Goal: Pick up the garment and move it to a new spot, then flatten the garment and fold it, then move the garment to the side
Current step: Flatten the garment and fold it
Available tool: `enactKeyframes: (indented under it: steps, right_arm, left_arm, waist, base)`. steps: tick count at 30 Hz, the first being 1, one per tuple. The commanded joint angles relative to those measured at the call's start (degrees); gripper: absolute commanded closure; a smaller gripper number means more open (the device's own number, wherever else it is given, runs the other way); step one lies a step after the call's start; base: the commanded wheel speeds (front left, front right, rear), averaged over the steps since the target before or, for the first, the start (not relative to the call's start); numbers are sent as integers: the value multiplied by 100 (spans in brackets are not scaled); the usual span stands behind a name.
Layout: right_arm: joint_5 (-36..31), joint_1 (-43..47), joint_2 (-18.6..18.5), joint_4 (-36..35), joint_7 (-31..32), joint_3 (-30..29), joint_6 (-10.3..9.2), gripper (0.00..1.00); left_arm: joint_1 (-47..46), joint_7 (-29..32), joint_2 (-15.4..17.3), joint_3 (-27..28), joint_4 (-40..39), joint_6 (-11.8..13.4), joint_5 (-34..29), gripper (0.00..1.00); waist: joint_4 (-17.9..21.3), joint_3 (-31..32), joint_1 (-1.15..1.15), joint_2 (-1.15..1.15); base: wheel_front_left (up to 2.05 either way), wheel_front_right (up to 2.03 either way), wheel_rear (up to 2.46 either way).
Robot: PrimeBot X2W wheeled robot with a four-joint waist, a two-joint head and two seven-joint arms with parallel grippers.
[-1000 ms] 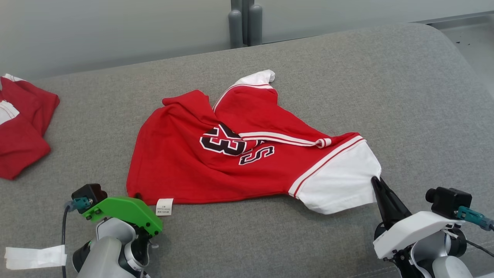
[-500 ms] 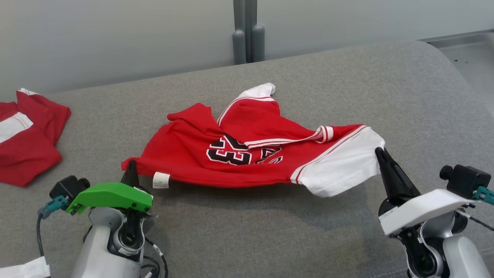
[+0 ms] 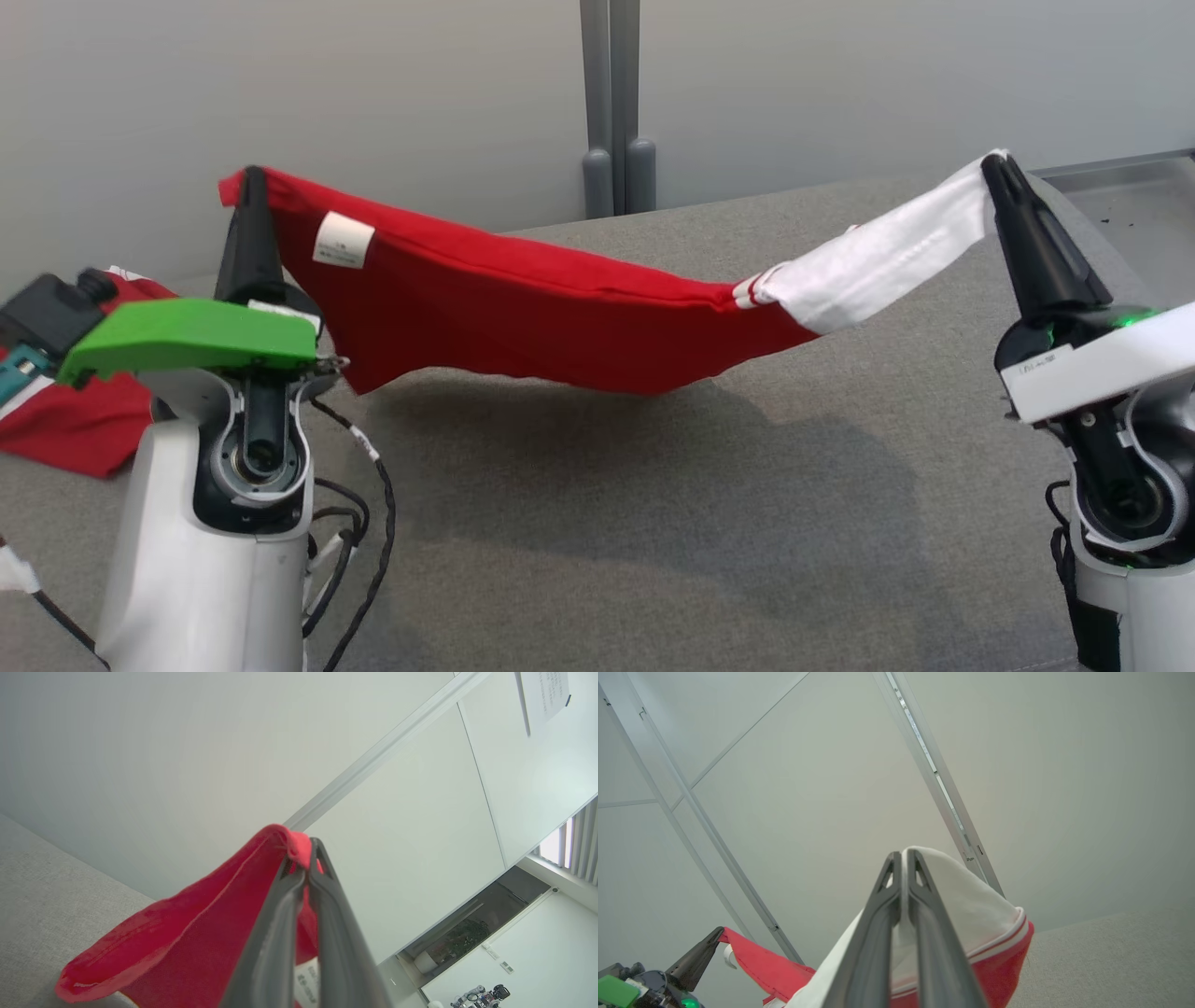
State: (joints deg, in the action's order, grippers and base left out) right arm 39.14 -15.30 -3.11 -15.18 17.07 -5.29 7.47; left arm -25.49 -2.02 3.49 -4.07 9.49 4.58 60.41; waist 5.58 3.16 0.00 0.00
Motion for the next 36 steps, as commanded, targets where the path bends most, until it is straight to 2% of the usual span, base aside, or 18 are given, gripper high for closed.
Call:
enactKeyframes:
  steps: [1, 13, 17, 20, 25, 28, 32, 35, 36]
  right_arm:
    - [84, -157, -22, -130, 98, -41, 3, 100]
    - [347, -1237, -8, -1232, 1177, -385, 4, 100]
    - [502, -1553, 9, -1496, 1432, -561, 3, 100]
    - [521, -1823, 14, -1477, 1547, -664, 3, 100]
    - [457, -2504, 19, -692, 1454, -657, 4, 100]
    - [132, -3171, 20, 218, 1200, -531, 3, 100]
    - [-572, -4530, 16, 1775, 449, -403, 3, 100]
    - [-1045, -5543, 17, 2936, -443, -393, 3, 100]
    - [-1045, -5543, 17, 2936, -443, -393, 3, 100]
  left_arm:
    - [-129, 59, 55, 2, -257, 78, -13, 100]
    - [-866, 831, 425, -98, -2301, 754, -158, 100]
    - [-1165, 1098, 550, -132, -2673, 915, -175, 100]
    - [-1429, 1277, 647, -173, -2669, 1018, -197, 100]
    - [-2063, 1543, 850, -290, -2042, 1147, -381, 100]
    - [-2606, 1650, 1005, -431, -1221, 1180, -633, 100]
    - [-3674, 1599, 1200, -663, 104, 1202, -1123, 100]
    - [-4498, 1262, 1202, -869, 1033, 1025, -1505, 100]
    - [-4498, 1262, 1202, -869, 1033, 1025, -1505, 100]
  waist:
    - [2, 40, 0, 0]
    - [115, 0, 0, 0]
    - [165, -116, 0, 0]
    - [198, -248, 0, 0]
    - [273, -705, 0, 0]
    - [323, -1049, 0, 0]
    - [377, -1556, 0, 0]
    - [403, -1799, 0, 0]
    - [403, -1799, 0, 0]
  base:
    - [0, 0, 0]
    - [0, 0, 0]
    - [0, 0, 0]
    - [0, 0, 0]
    - [0, 0, 0]
    - [0, 0, 0]
    - [0, 0, 0]
    - [0, 0, 0]
    - [0, 0, 0]
